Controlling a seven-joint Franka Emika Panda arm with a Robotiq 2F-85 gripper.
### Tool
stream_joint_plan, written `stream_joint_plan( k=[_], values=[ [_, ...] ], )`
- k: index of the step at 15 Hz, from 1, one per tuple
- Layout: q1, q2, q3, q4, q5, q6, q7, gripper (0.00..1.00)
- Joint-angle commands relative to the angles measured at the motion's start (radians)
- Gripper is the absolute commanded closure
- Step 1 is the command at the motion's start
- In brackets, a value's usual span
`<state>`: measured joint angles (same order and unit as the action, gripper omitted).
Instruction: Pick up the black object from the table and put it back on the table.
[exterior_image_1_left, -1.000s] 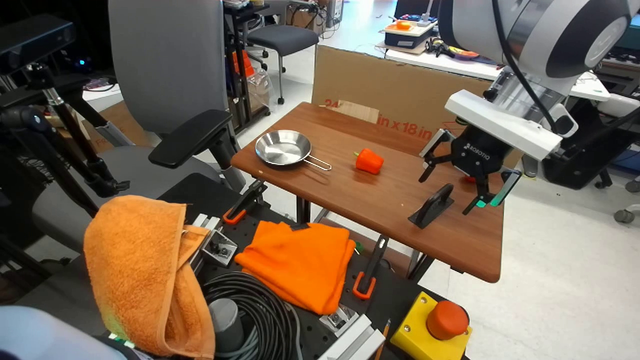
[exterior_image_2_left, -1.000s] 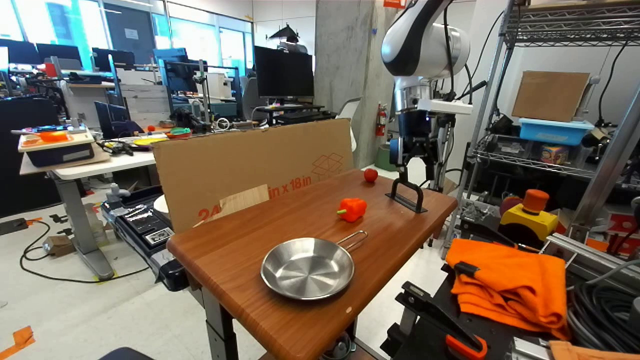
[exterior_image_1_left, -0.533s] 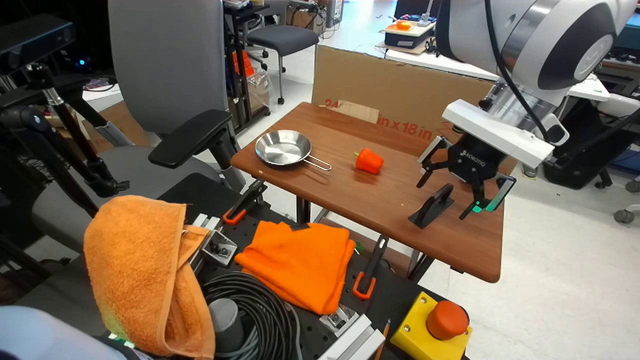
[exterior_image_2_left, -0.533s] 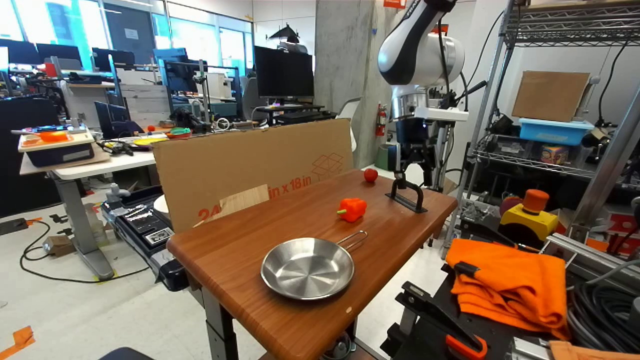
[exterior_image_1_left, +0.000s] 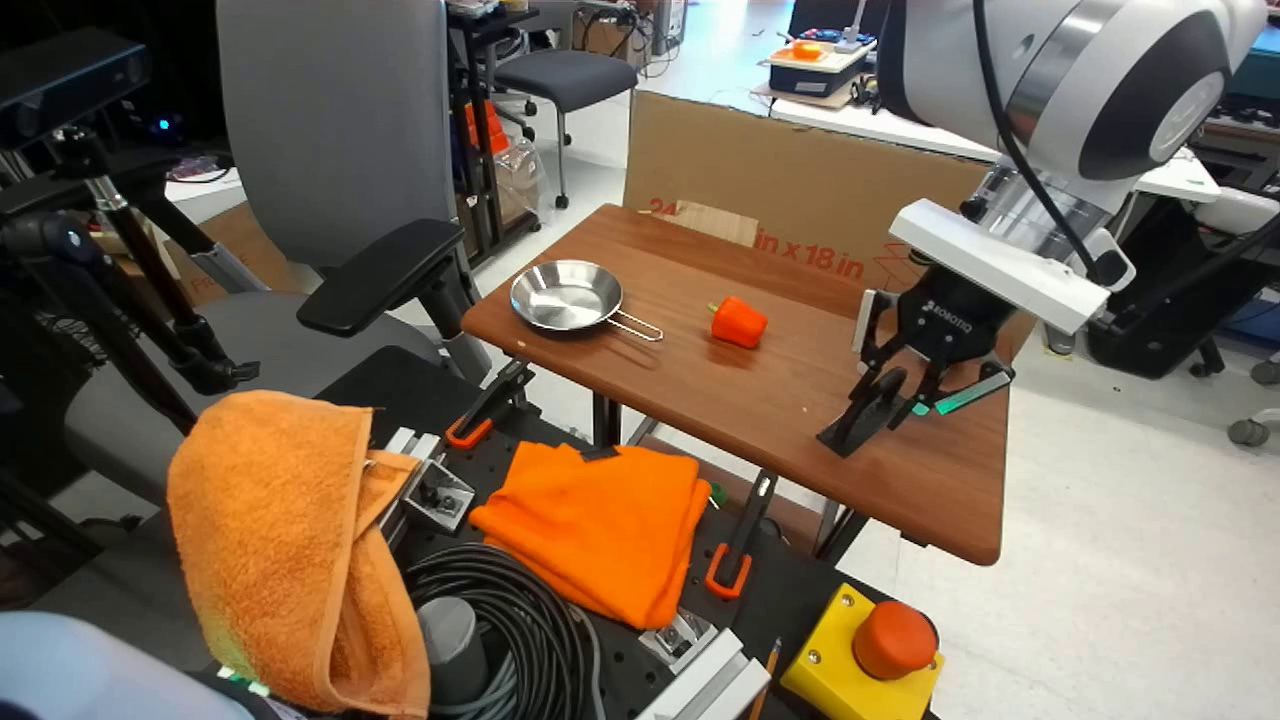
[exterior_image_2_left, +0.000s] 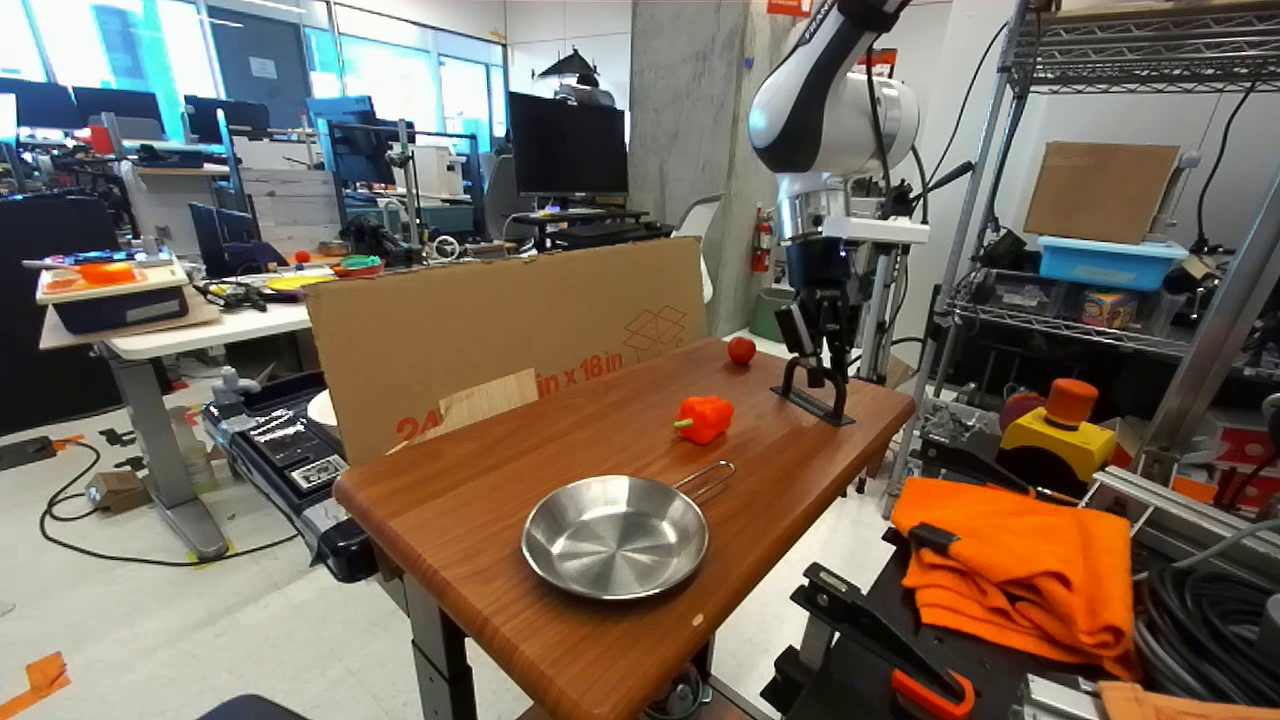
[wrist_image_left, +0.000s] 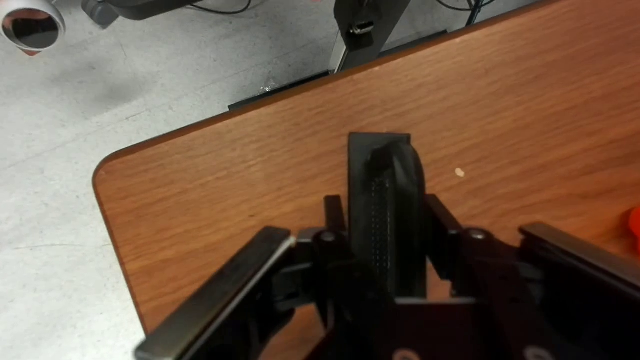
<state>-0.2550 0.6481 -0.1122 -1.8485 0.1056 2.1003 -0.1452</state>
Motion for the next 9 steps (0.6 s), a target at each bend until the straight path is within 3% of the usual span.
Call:
stream_joint_plan(
  k=[1, 3, 9],
  values=[
    [-0.013, 0.03, 0.008, 0.045, 0.002, -0.038, -0.016, 0.88],
    [-0.01, 0.031, 0.007, 0.046, -0.002, -0.039, -0.013, 1.0],
    [-0.001, -0.002, 0.0, 0.021, -0.012, -0.031, -0.001, 0.96]
  ],
)
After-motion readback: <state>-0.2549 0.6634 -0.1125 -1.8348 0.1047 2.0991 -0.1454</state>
